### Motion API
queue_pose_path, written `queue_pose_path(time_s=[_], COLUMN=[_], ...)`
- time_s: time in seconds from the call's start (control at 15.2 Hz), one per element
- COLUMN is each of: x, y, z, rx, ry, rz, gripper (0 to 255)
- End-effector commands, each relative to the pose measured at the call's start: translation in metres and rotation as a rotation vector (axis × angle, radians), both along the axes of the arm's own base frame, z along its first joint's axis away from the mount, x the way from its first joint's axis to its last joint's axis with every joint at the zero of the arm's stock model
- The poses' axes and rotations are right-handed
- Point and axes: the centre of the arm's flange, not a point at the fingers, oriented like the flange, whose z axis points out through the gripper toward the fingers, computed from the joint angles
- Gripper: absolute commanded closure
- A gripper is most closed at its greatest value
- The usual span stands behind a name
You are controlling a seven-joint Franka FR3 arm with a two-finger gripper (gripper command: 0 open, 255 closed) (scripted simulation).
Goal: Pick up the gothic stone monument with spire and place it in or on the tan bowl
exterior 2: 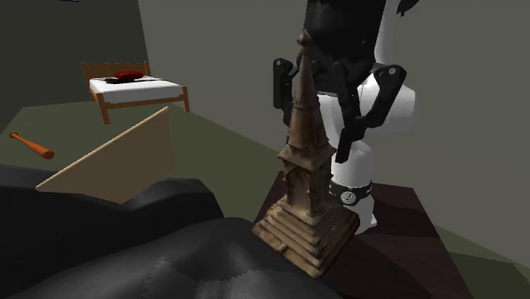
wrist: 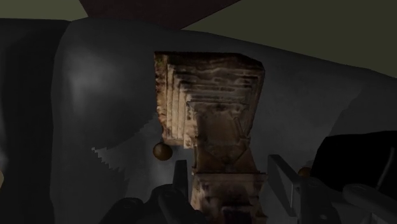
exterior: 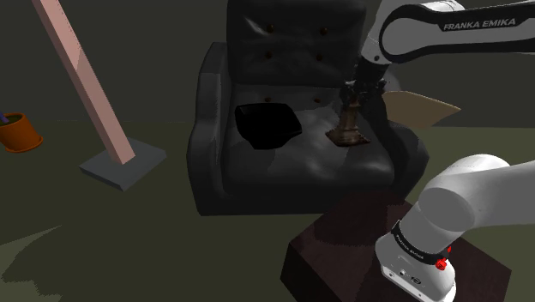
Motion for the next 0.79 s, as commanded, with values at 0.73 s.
queue_pose_path(time_s=[0.73], x=[-0.001], y=[0.000], z=[0.069], rx=[0.000], ry=[0.000], rz=[0.000], gripper=[255])
